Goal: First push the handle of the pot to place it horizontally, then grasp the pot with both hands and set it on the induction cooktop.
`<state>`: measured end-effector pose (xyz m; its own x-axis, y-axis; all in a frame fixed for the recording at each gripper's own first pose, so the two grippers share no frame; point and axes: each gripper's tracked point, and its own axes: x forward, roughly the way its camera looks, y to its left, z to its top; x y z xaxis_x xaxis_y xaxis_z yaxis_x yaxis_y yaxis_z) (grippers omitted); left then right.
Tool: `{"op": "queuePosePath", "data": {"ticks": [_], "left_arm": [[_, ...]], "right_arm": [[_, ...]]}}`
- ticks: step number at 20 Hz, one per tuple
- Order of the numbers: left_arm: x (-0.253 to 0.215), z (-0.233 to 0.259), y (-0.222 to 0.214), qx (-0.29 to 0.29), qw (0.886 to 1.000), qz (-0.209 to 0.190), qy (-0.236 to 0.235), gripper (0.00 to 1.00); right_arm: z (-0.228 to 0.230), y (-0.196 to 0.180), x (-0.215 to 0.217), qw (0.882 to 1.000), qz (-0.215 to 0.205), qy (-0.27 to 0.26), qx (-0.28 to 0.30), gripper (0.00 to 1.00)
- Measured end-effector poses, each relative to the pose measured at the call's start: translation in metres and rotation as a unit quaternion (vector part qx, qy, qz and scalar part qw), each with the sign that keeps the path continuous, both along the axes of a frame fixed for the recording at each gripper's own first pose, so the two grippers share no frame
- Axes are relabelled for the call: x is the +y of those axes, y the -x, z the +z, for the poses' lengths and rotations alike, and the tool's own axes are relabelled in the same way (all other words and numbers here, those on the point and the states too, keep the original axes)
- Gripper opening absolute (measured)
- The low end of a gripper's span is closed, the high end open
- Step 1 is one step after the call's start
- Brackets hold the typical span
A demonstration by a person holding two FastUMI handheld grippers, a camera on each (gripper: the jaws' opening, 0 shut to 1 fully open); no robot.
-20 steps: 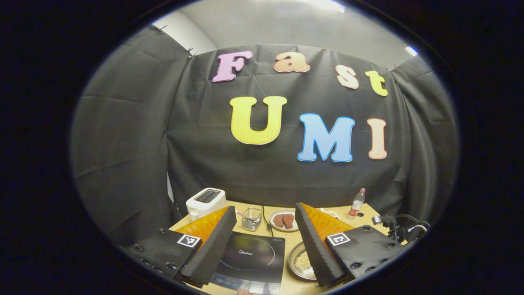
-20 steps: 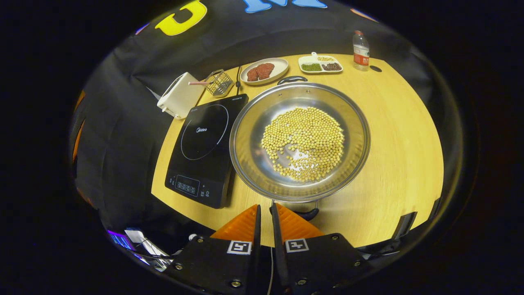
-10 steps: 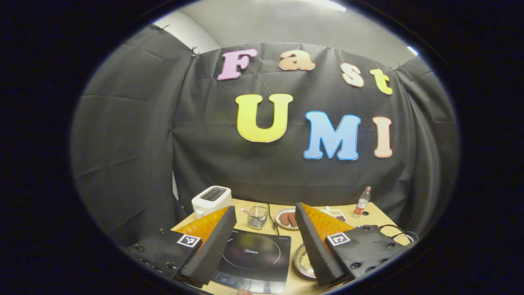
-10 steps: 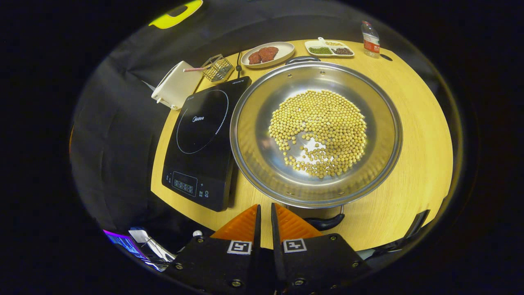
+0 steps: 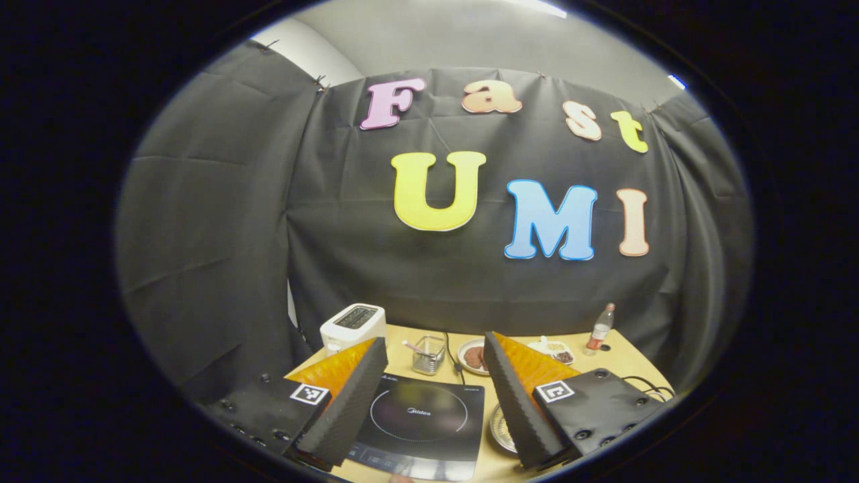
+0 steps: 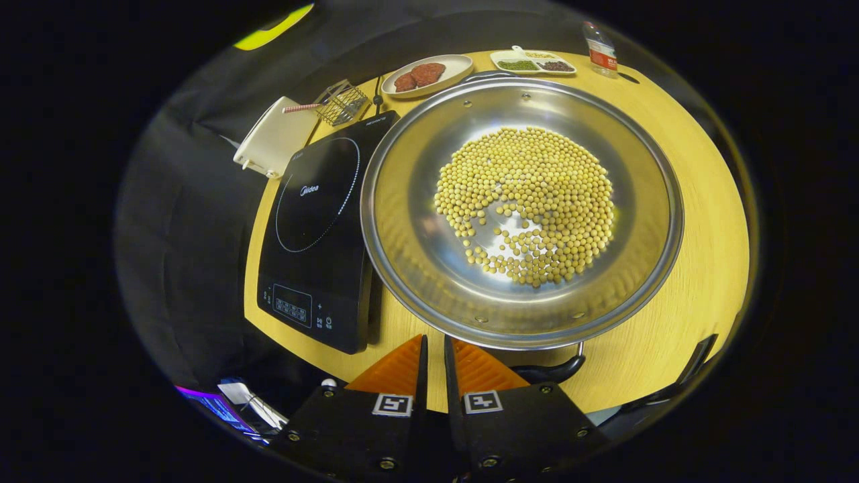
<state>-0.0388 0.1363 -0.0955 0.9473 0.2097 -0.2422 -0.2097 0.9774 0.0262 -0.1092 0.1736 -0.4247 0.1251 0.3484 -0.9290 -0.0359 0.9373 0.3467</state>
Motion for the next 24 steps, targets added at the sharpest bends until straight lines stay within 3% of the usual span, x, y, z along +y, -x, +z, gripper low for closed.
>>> {"op": "queuePosePath", "data": {"ticks": [5,24], "left_arm": [[-0.004,-0.002,-0.005,0.001,1.000,-0.008,0.002,0.99],[-0.045,-0.001,-0.018,-0.001,0.999,-0.049,0.001,0.94]], "right_arm": [[-0.002,-0.001,-0.007,1.000,-0.026,-0.005,0.008,0.07],[-0.004,0.000,-0.057,0.997,-0.074,0.002,0.009,0.07]]}}
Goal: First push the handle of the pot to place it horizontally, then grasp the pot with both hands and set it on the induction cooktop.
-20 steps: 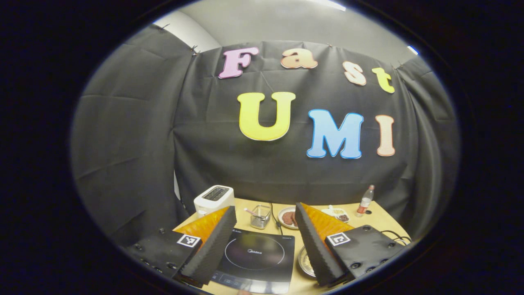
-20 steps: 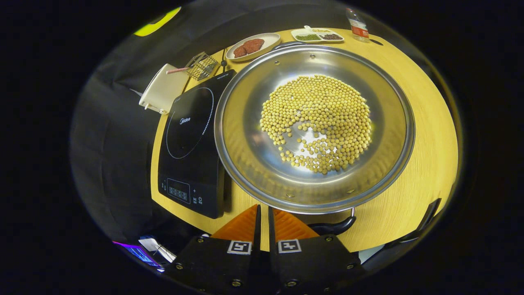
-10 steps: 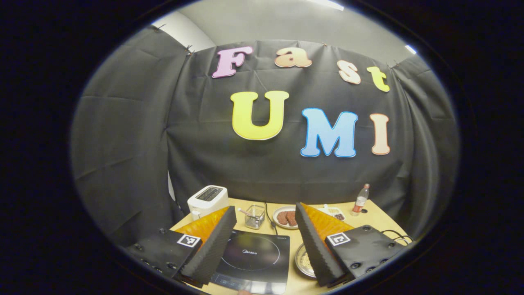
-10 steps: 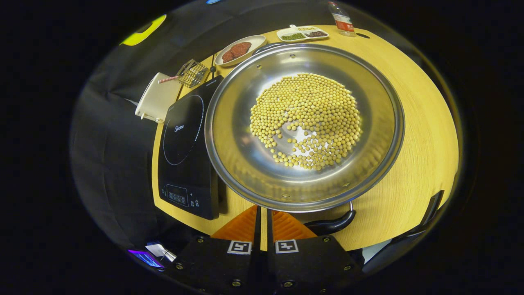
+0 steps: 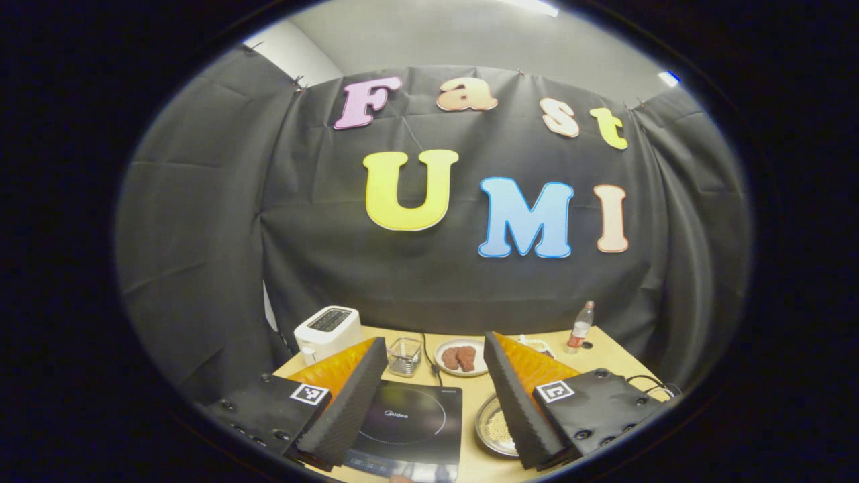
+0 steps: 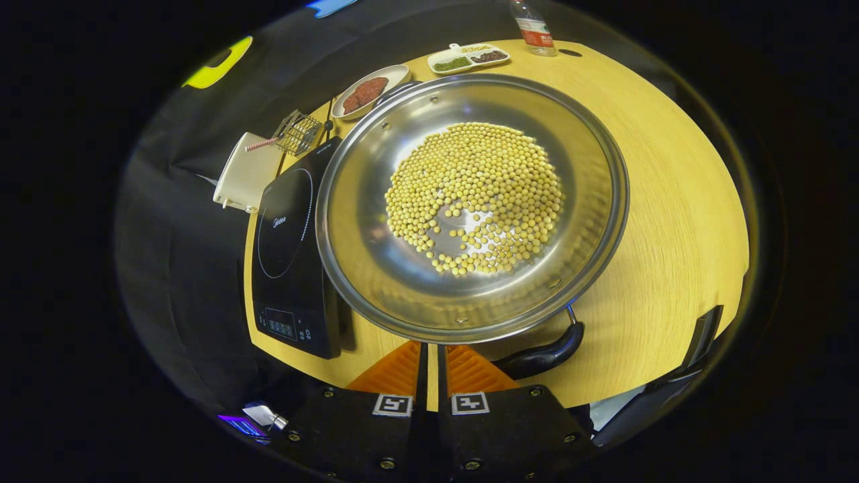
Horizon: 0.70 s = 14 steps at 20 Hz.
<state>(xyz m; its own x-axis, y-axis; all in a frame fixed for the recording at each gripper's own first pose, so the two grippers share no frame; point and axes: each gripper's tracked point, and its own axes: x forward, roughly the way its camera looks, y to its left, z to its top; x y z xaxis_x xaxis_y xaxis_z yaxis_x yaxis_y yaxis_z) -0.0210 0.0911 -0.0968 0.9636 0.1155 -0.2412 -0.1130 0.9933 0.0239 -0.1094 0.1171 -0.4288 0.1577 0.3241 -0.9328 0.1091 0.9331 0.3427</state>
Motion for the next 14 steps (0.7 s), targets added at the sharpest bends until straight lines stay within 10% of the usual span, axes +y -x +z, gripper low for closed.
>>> {"op": "queuePosePath", "data": {"ticks": [14], "left_arm": [[-0.024,0.002,-0.002,0.000,1.000,-0.014,-0.002,0.99]], "right_arm": [[-0.005,0.001,-0.044,1.000,-0.014,0.016,0.005,0.07]]}}
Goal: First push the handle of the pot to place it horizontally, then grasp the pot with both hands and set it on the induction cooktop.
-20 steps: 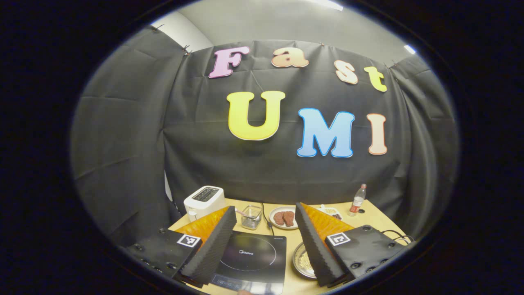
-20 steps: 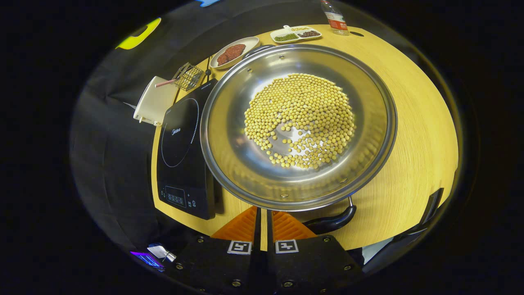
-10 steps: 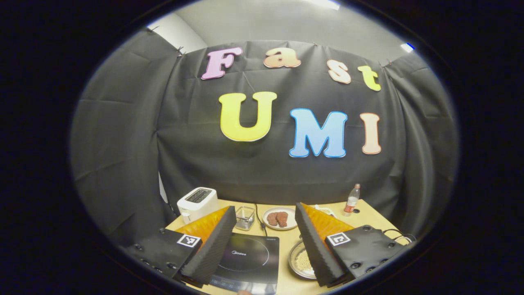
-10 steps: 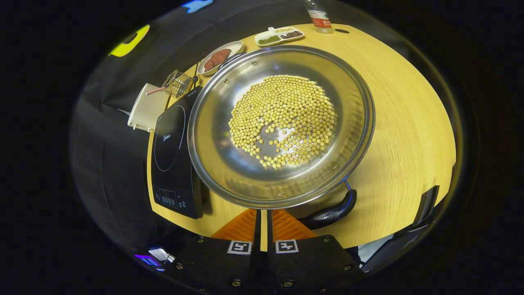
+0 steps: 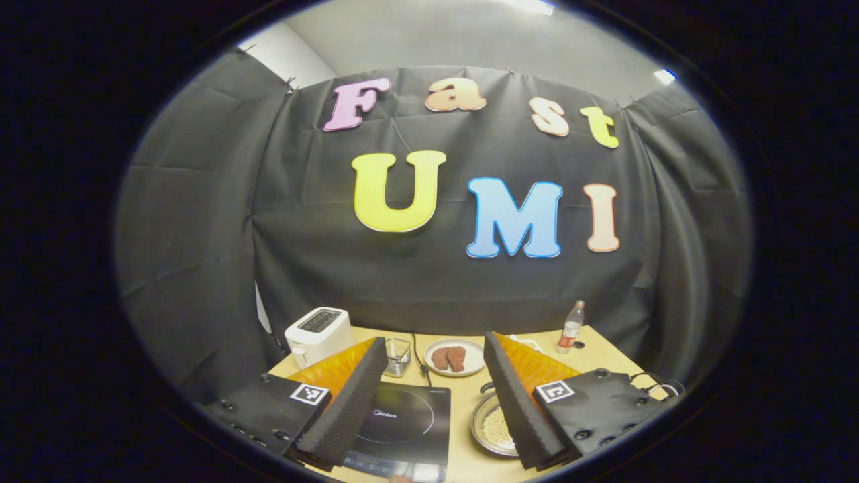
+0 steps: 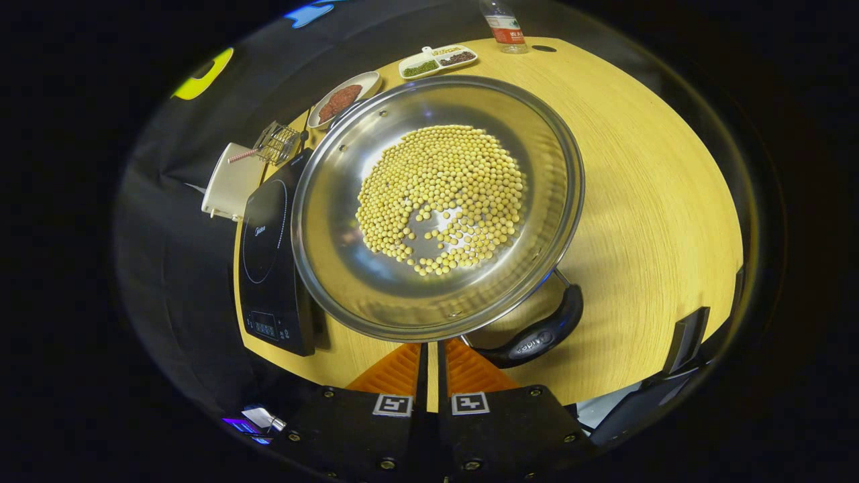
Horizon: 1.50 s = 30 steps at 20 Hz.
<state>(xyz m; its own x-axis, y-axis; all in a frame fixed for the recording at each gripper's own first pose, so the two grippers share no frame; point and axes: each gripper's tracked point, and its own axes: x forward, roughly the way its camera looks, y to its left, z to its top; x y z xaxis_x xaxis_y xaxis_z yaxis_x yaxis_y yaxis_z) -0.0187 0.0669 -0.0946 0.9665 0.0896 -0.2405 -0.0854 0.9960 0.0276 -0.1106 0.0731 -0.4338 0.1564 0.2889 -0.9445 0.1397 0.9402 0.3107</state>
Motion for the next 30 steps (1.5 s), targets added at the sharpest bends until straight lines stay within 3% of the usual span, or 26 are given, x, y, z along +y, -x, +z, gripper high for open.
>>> {"op": "queuePosePath", "data": {"ticks": [14,17,20,30], "left_arm": [[-0.022,-0.002,-0.007,0.003,1.000,-0.018,-0.004,0.94],[-0.026,-0.003,-0.012,0.003,1.000,-0.021,-0.005,0.94],[-0.033,-0.003,-0.014,0.004,1.000,-0.023,-0.006,0.99],[-0.046,-0.002,-0.015,0.008,1.000,-0.024,-0.015,0.94]], "right_arm": [[-0.009,-0.010,-0.056,0.999,-0.007,0.042,0.003,0.07],[-0.013,-0.017,-0.069,0.999,-0.015,0.048,0.005,0.14],[-0.013,-0.021,-0.079,0.998,-0.012,0.054,0.003,0.14],[-0.016,-0.033,-0.111,0.997,0.001,0.073,-0.001,0.14]]}}
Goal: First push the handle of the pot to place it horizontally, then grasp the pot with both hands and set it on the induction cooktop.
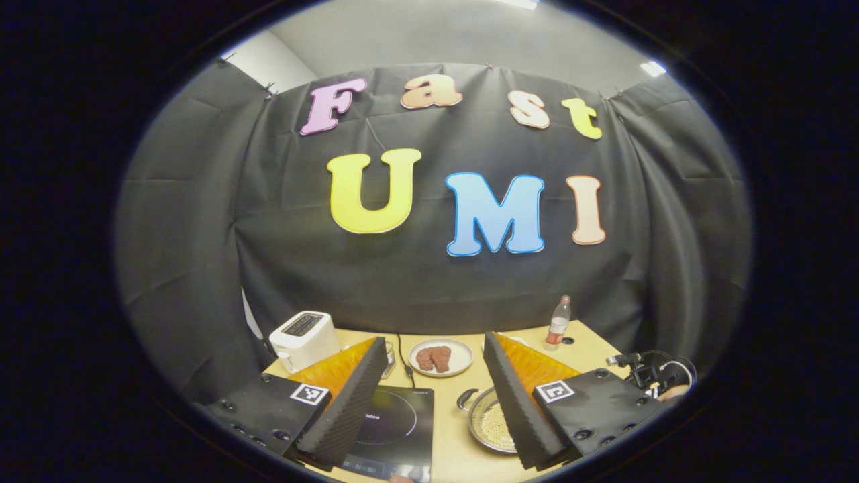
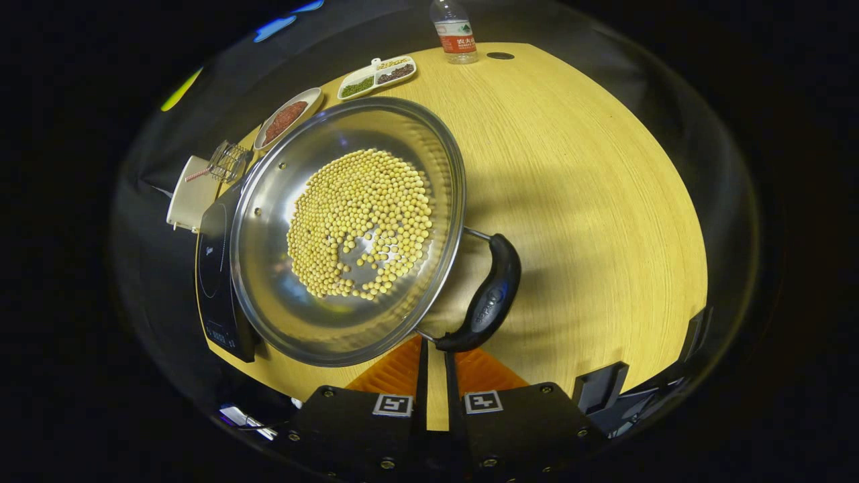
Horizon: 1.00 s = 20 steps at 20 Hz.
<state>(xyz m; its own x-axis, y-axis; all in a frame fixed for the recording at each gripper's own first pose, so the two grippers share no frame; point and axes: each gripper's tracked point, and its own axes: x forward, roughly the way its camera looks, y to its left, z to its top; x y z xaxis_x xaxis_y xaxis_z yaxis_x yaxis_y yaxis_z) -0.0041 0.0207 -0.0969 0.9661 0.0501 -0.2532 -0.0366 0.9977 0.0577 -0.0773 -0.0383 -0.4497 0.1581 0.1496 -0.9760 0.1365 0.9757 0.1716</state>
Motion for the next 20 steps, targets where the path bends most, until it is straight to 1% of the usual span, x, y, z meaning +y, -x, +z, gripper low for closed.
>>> {"op": "queuePosePath", "data": {"ticks": [2,4,9,16,17,20], "left_arm": [[-0.004,0.000,0.000,0.000,1.000,-0.001,-0.001,0.94],[-0.007,0.001,0.000,0.001,1.000,-0.003,-0.002,0.96],[-0.013,-0.006,0.002,0.008,1.000,-0.001,-0.001,0.94],[-0.018,-0.006,0.005,0.011,1.000,0.007,-0.006,0.94],[-0.019,-0.007,0.006,0.012,1.000,0.008,-0.007,0.99],[-0.022,-0.010,0.007,0.014,1.000,0.010,-0.008,0.96]], "right_arm": [[-0.001,-0.004,-0.005,1.000,0.003,0.004,-0.001,0.14],[-0.002,-0.008,-0.012,1.000,0.006,0.009,-0.002,0.14],[-0.001,-0.019,-0.024,1.000,0.013,0.018,-0.002,0.14],[-0.005,-0.038,-0.042,0.999,0.040,0.036,-0.006,0.14],[-0.005,-0.042,-0.045,0.998,0.043,0.039,-0.007,0.14],[-0.006,-0.053,-0.054,0.997,0.053,0.050,-0.010,0.14]]}}
